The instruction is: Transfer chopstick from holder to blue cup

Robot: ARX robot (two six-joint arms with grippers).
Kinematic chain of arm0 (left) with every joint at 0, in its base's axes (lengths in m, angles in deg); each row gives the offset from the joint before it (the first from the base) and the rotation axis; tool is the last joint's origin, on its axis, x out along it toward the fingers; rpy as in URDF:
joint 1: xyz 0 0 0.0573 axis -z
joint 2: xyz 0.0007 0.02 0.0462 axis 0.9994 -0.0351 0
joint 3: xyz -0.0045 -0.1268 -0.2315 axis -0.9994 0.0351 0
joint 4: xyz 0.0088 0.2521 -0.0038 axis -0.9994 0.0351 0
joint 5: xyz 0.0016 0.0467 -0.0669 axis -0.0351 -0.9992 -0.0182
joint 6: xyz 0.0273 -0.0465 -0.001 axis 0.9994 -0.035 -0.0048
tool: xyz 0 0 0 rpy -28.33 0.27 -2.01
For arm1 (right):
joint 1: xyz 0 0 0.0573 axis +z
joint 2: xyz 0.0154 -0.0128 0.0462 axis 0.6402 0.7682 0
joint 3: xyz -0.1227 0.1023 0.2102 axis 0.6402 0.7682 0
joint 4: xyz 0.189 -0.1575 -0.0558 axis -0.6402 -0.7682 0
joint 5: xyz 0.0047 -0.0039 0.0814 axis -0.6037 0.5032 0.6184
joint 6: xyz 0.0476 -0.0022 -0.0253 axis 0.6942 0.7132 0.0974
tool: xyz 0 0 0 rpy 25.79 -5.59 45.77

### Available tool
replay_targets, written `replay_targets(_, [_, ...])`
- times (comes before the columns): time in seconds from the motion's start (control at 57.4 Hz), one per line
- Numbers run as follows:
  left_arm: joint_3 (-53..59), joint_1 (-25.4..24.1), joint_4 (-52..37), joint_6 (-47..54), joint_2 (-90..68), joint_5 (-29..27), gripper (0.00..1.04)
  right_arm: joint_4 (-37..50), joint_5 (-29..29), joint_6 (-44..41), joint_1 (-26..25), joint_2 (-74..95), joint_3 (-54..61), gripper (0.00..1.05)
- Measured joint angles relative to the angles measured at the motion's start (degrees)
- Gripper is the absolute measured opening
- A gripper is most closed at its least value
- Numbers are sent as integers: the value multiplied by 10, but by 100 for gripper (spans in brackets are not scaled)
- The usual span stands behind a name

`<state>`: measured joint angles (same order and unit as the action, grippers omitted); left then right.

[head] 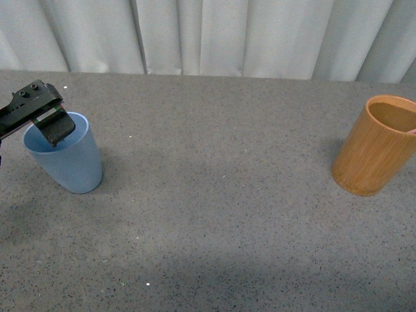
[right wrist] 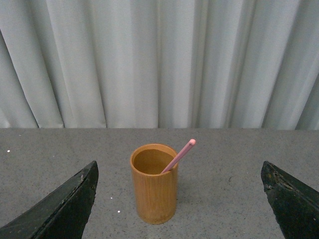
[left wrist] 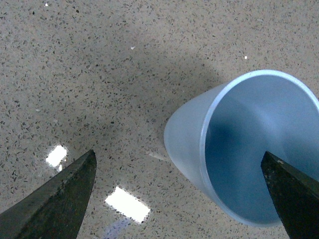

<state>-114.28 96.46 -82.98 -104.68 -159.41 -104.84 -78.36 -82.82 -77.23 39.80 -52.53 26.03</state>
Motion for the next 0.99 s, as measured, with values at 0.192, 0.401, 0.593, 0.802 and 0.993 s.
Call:
replay_targets(0.192, [-3,-4,0,0,-5,-2,98,0,0,0,0,0,0,95])
replay_targets(0.401, [-3,-5,-3,0,-11,-4,98,0,0,0,0,0,0,95])
replay_targets(0.593, [-3,-3,-4,0,-16,-4,89,0,0,0,0,0,0,95])
replay_targets(0.802, [-5,3,-11,0,-28,7,49,0,0,0,0,0,0,95])
replay_targets(0.993, [-7,7,-17,1,-31,7,21,0,0,0,0,0,0,95])
